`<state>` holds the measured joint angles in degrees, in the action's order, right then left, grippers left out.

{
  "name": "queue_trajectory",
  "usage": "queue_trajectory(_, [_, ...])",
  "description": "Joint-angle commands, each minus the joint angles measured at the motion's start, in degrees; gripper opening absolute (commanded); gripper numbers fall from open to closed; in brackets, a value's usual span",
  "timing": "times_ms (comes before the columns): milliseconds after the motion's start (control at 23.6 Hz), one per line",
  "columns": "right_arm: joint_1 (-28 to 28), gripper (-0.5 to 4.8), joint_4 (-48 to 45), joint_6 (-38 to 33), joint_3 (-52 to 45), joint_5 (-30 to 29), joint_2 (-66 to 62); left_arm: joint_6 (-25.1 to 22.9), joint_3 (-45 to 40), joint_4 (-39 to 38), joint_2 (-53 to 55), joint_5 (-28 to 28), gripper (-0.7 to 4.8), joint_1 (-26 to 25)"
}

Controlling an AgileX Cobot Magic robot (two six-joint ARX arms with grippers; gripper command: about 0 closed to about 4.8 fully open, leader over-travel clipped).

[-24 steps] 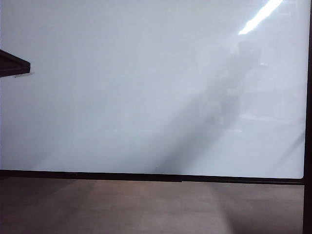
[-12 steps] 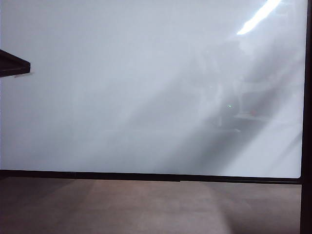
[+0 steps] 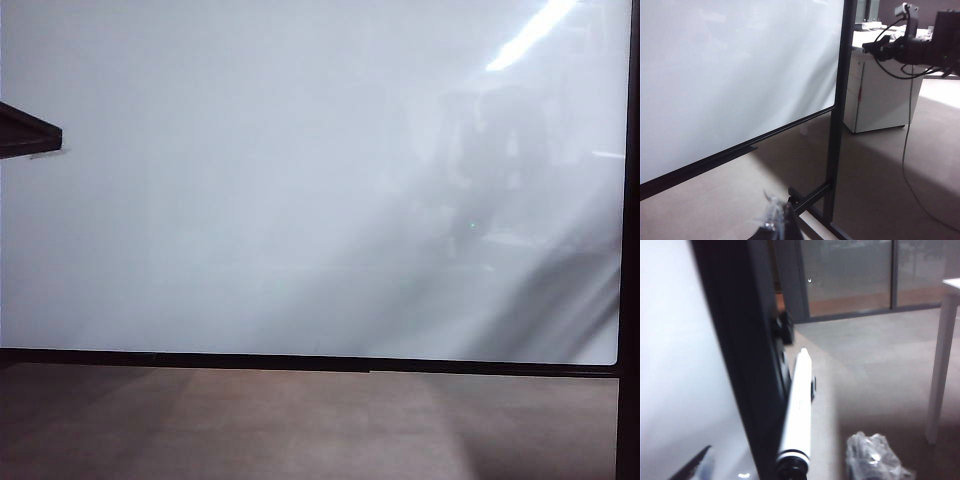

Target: Reach to the right to find the marker pen, pick it up, and write the number 8 on the whiteboard.

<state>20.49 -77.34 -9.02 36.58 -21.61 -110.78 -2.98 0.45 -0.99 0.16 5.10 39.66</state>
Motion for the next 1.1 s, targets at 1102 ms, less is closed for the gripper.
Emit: queue_trajectory(1102, [-1.0, 1.74, 4.3, 1.7, 10.3, -0.4, -5.7, 0.0, 0.0, 0.6, 0.1, 0.1, -0.05, -0.1])
